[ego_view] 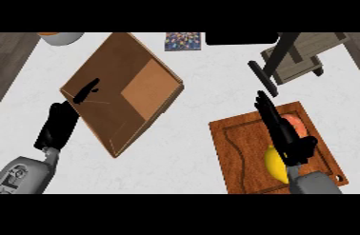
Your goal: Pick the lemon from the cutting board and place it in the tiered basket
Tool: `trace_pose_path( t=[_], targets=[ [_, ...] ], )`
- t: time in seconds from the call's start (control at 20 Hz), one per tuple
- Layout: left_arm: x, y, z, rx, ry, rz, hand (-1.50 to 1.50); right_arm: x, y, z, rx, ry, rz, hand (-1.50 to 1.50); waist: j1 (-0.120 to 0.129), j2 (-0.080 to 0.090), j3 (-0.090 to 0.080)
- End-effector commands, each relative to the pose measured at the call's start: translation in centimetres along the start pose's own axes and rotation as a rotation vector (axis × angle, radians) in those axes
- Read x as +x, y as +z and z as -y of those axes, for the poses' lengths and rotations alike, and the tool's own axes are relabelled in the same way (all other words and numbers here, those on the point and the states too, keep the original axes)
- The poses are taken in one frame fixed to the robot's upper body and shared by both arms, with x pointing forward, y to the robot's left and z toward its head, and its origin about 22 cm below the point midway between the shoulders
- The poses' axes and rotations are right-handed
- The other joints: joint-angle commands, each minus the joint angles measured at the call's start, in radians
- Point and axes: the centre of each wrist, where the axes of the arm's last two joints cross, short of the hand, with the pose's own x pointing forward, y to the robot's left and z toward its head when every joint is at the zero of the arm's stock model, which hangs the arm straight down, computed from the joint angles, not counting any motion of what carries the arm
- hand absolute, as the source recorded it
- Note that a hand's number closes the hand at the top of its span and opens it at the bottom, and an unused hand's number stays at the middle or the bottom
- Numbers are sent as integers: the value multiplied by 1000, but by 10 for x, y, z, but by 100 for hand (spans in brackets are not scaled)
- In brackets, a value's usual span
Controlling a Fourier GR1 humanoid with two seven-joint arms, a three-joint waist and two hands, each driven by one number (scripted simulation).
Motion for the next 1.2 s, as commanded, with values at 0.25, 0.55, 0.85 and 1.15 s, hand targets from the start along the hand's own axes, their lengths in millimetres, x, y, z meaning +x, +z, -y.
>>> trace_pose_path(
  t=[0.25,0.55,0.85,1.15],
  targets=[
    [-64,42,14,263,156,-166,0,105,-4,104,-301,345,377,150,-39,-24,-61],
    [-85,64,53,262,244,-187,0,68,50,131,-909,127,220,-150,-74,-12,-57],
    [-76,64,69,246,228,-143,0,104,121,106,-708,216,153,-150,-52,-5,-57],
    [-81,66,61,250,231,-149,0,130,132,98,-420,491,-197,-150,-40,2,-64]
  ],
)
